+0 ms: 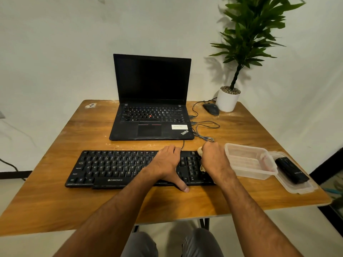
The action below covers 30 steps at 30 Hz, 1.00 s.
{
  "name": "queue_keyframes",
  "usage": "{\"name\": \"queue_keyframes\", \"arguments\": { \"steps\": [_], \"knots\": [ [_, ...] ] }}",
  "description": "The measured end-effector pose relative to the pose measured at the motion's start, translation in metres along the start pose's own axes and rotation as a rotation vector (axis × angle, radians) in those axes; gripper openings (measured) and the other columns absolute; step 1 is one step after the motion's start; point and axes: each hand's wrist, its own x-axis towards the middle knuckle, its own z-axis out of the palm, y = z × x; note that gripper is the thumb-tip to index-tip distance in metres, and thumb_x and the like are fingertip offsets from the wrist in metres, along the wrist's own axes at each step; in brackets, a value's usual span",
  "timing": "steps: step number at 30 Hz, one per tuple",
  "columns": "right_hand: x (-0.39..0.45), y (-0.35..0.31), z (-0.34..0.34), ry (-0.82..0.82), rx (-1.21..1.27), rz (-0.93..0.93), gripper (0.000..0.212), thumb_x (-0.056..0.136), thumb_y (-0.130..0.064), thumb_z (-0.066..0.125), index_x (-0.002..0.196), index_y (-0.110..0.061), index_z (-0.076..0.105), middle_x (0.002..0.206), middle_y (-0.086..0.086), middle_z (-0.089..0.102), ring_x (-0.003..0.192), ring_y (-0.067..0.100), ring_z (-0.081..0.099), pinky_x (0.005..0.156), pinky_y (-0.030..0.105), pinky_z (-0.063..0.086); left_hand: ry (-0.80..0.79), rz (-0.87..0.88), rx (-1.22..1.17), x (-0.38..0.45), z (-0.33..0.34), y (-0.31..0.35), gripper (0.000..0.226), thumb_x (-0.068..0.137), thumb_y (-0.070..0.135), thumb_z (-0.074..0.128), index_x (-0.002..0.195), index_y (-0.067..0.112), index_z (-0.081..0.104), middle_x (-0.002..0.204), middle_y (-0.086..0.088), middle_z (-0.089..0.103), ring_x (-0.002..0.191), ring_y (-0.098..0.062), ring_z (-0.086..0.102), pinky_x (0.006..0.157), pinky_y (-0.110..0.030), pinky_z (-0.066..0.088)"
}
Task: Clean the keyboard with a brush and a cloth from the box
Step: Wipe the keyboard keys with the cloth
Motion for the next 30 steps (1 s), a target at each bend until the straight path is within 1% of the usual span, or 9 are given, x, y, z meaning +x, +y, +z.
{"name": "queue_keyframes", "arguments": {
  "steps": [5, 9, 11, 12, 14, 17, 20, 24, 30],
  "knots": [
    [0.007, 0.005, -0.011, -0.038, -0.022, 0.019, 0.012, 0.091, -0.005, 0.064, 0.098, -0.009, 0.073, 0.094, 0.007, 0.068, 0.082, 0.020, 0.061, 0.065, 0.027, 0.048, 0.003, -0.003, -0.009, 0.001, 0.001, -0.002, 0.140, 0.047, 0.082, 0.086, 0.154, 0.010, 0.032, 0.145, -0.005, 0.040, 0.132, -0.021, 0.038, 0.119, -0.041, 0.035],
    [0.002, -0.010, -0.008, 0.031, -0.006, 0.007, 0.012, 0.094, -0.003, 0.059, 0.094, -0.007, 0.071, 0.091, 0.008, 0.066, 0.074, 0.019, 0.054, 0.057, 0.029, 0.047, 0.005, -0.007, -0.010, 0.001, 0.002, 0.000, 0.138, 0.046, 0.082, 0.087, 0.152, 0.011, 0.034, 0.142, -0.004, 0.040, 0.129, -0.021, 0.039, 0.118, -0.039, 0.037],
    [-0.001, -0.022, -0.004, -0.006, -0.039, -0.014, 0.010, 0.096, -0.005, 0.058, 0.092, -0.009, 0.066, 0.093, 0.008, 0.063, 0.074, 0.019, 0.052, 0.050, 0.026, 0.039, 0.012, -0.008, -0.014, 0.001, 0.003, 0.000, 0.135, 0.046, 0.082, 0.087, 0.150, 0.011, 0.036, 0.140, -0.003, 0.041, 0.126, -0.020, 0.040, 0.116, -0.039, 0.037],
    [-0.003, -0.029, -0.004, -0.025, -0.031, -0.048, 0.009, 0.095, -0.006, 0.059, 0.089, -0.010, 0.064, 0.091, 0.008, 0.060, 0.075, 0.019, 0.053, 0.050, 0.026, 0.038, 0.023, -0.006, -0.019, 0.001, 0.003, -0.001, 0.132, 0.046, 0.081, 0.088, 0.147, 0.012, 0.038, 0.136, -0.002, 0.042, 0.123, -0.019, 0.040, 0.115, -0.038, 0.038],
    [0.001, -0.035, 0.001, -0.069, -0.005, -0.121, 0.004, 0.092, -0.007, 0.063, 0.087, -0.006, 0.062, 0.090, 0.007, 0.061, 0.084, 0.023, 0.061, 0.060, 0.032, 0.047, 0.037, 0.002, -0.026, 0.002, 0.002, -0.002, 0.125, 0.045, 0.081, 0.088, 0.140, 0.015, 0.043, 0.129, 0.000, 0.043, 0.117, -0.017, 0.041, 0.111, -0.038, 0.041],
    [0.002, -0.033, 0.001, -0.081, -0.009, -0.152, 0.018, 0.091, -0.010, 0.066, 0.107, -0.010, 0.073, 0.100, 0.010, 0.070, 0.094, 0.025, 0.067, 0.077, 0.038, 0.058, 0.034, 0.009, -0.021, 0.001, 0.002, -0.002, 0.124, 0.044, 0.082, 0.088, 0.139, 0.016, 0.043, 0.128, 0.001, 0.042, 0.116, -0.017, 0.041, 0.110, -0.038, 0.041],
    [0.000, -0.020, -0.004, -0.031, -0.049, -0.069, 0.016, 0.095, -0.009, 0.061, 0.106, -0.011, 0.072, 0.102, 0.010, 0.069, 0.090, 0.024, 0.066, 0.072, 0.036, 0.058, 0.018, 0.004, -0.017, 0.000, 0.001, 0.000, 0.133, 0.047, 0.081, 0.087, 0.149, 0.012, 0.037, 0.137, -0.002, 0.041, 0.123, -0.019, 0.040, 0.115, -0.037, 0.038],
    [0.000, -0.009, -0.010, 0.067, -0.093, 0.015, 0.012, 0.095, -0.004, 0.057, 0.096, -0.006, 0.070, 0.097, 0.012, 0.068, 0.083, 0.024, 0.064, 0.065, 0.033, 0.055, 0.022, 0.002, -0.004, -0.001, -0.001, 0.001, 0.135, 0.048, 0.081, 0.087, 0.150, 0.011, 0.035, 0.139, -0.004, 0.041, 0.124, -0.019, 0.039, 0.115, -0.037, 0.038],
    [-0.011, -0.008, -0.011, -0.073, -0.094, -0.031, 0.008, 0.093, -0.006, 0.061, 0.087, -0.010, 0.065, 0.094, 0.011, 0.069, 0.076, 0.023, 0.059, 0.071, 0.035, 0.057, 0.017, 0.009, 0.001, -0.001, 0.002, 0.000, 0.136, 0.049, 0.083, 0.085, 0.152, 0.010, 0.034, 0.141, -0.004, 0.040, 0.126, -0.020, 0.039, 0.116, -0.038, 0.037]
  ]
}}
